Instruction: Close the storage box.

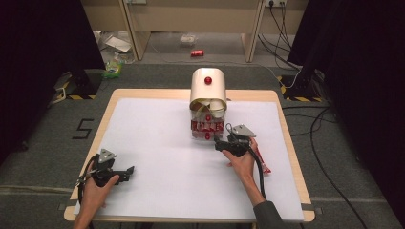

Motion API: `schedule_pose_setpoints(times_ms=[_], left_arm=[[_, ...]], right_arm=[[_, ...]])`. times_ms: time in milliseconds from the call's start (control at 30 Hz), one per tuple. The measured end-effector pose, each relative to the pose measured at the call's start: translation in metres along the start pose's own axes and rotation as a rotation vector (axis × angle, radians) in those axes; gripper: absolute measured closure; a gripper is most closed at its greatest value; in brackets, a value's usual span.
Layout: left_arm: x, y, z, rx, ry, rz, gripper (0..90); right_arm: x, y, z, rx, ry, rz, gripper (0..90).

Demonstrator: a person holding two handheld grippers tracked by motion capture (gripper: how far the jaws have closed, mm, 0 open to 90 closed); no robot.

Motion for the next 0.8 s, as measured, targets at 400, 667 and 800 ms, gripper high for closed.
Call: schedule_pose_setpoints(times_ms=[400,667,800], left_arm=[[0.000,0.000,0.000,0.001,0.001,0.000,2.7],[0.000,0.000,0.000,0.002,0.002,0.001,2.6],[0.000,0.000,0.000,0.002,0.002,0.001,2.6]], right_arm=[[-0.015,-0.003,0.002,-0.044,-0.002,0.019,13.7],[-0.019,-0.004,0.001,-0.054,-0.009,0.034,14.0],[-0.020,-0.004,-0.002,-0.056,-0.011,0.040,14.1]])
Point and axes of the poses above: each handheld gripper's, and its own axes: x roughly backward along the jaws, z roughly out of its underside, y roughly to its left, the point moved 2 cm from there along -x, roughly forward along the jaws, and after that the axes turned 2 degrees about -z, right-handed, at the moved point
